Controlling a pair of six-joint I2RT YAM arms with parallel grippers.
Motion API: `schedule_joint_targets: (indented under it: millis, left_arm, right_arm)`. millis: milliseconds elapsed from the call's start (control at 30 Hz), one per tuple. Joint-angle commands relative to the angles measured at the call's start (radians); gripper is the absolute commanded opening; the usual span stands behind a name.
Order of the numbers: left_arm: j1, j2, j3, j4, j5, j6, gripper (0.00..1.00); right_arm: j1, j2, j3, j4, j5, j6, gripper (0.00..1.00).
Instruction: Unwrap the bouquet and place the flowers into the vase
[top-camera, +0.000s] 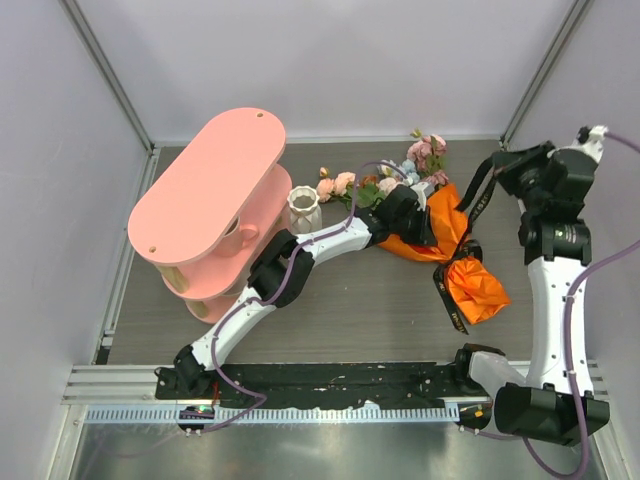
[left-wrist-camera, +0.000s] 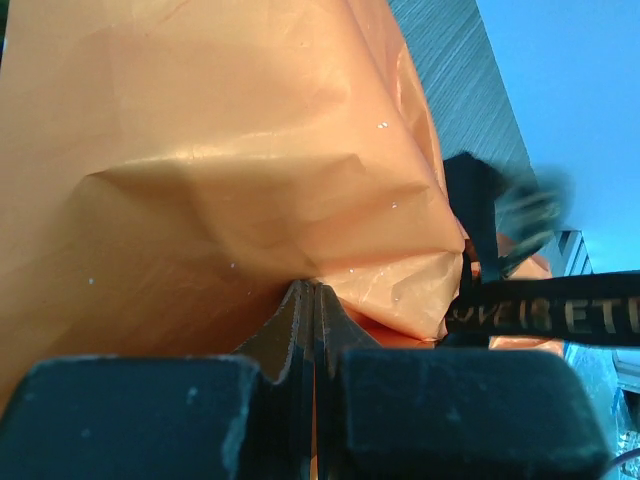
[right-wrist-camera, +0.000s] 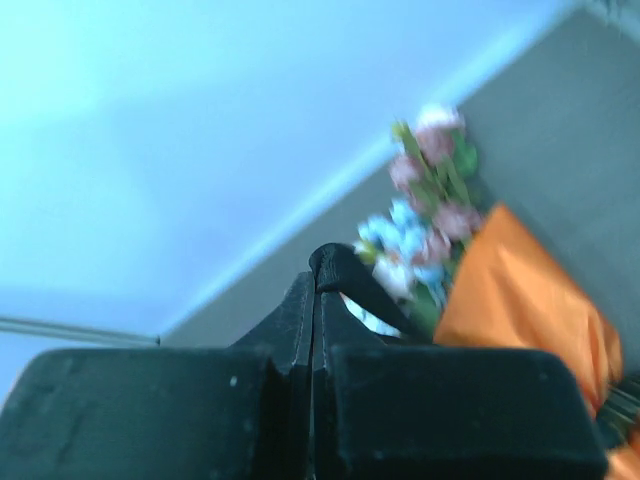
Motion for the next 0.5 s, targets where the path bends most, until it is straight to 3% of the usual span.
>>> schedule_joint_targets:
  millis: [0,67,100,167,200,233,300,400,467]
  left_arm:
    - [0.0,-0.025,-0.014,0.016,0.017,-0.011,0.0]
    - [0.0,-0.028,-0.022,0.029,0.02,-0.015,0.0]
    - [0.0,-0.029,-0.023,0.031,0.026,-0.015,0.01]
    - [-0.002,-0.032,-0.028,0.031,0.039,-0.015,0.05]
    - [-0.004,-0.037,-0.031,0.031,0.043,-0.011,0.07]
    - [-0.002,-0.042,-0.036,0.033,0.049,-0.006,0.09]
    - [-0.002,-0.051,-0.05,0.034,0.063,0.003,0.17]
    - [-0.002,-0.075,-0.073,0.046,0.098,0.018,0.3]
    - [-0.002,-0.101,-0.095,0.06,0.108,0.026,0.41]
  right_arm:
    - [-0.006,0.072,0.185,0.105,0.113,-0.101,0.04]
    - [-0.004,0.176,0.246,0.097,0.167,-0.188,0.09]
    - [-0.006,0.224,0.258,0.085,0.223,-0.216,0.4]
    - [-0.006,0.394,0.354,-0.008,0.317,-0.265,0.88]
    - [-0.021,0.456,0.417,-0.203,0.368,-0.259,0.94]
    - [-0.026,0.505,0.468,-0.284,0.364,-0.251,0.94]
    - [-0.024,0.553,0.441,-0.324,0.26,-0.242,0.93]
    - [-0.023,0.42,0.186,-0.242,0.181,-0.199,0.87]
    - [-0.014,0.323,-0.013,-0.223,0.237,-0.175,0.85]
